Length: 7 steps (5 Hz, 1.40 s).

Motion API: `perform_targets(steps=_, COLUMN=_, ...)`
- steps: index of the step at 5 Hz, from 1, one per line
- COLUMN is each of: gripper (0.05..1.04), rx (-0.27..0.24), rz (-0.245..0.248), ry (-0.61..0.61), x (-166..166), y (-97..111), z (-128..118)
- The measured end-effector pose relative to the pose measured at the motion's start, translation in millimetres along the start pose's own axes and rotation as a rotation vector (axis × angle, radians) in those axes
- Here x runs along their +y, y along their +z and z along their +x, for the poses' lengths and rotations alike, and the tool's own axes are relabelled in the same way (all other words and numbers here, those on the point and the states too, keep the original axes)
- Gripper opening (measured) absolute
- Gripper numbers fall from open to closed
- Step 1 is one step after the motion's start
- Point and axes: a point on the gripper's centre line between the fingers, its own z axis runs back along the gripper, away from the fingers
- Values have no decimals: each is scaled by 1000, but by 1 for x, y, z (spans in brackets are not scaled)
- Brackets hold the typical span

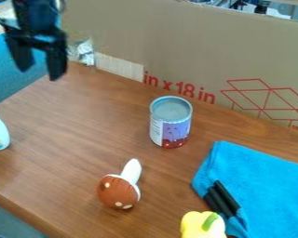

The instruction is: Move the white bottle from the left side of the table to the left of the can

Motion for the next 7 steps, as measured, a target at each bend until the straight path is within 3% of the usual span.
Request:
perform_targets(steps=1, gripper=1001, rx=15, rz=50, ry=79, x=24, y=9, z=-16)
perform_targets(steps=2, gripper=1001, rx=75, rz=66, ry=188, x=48, y=7, z=-35)
perform_targets(steps=3, gripper=1001, rx=99, rz=55, ry=273, x=64, y=2, z=-46)
perform_targets(steps=6, gripper=1001, rx=102, rz=5, ry=285, x=60, y=-21, z=-40)
perform_targets(steps=7, gripper=1001, rx=113, rz=23, ry=283, x=59, y=-27, z=-38)
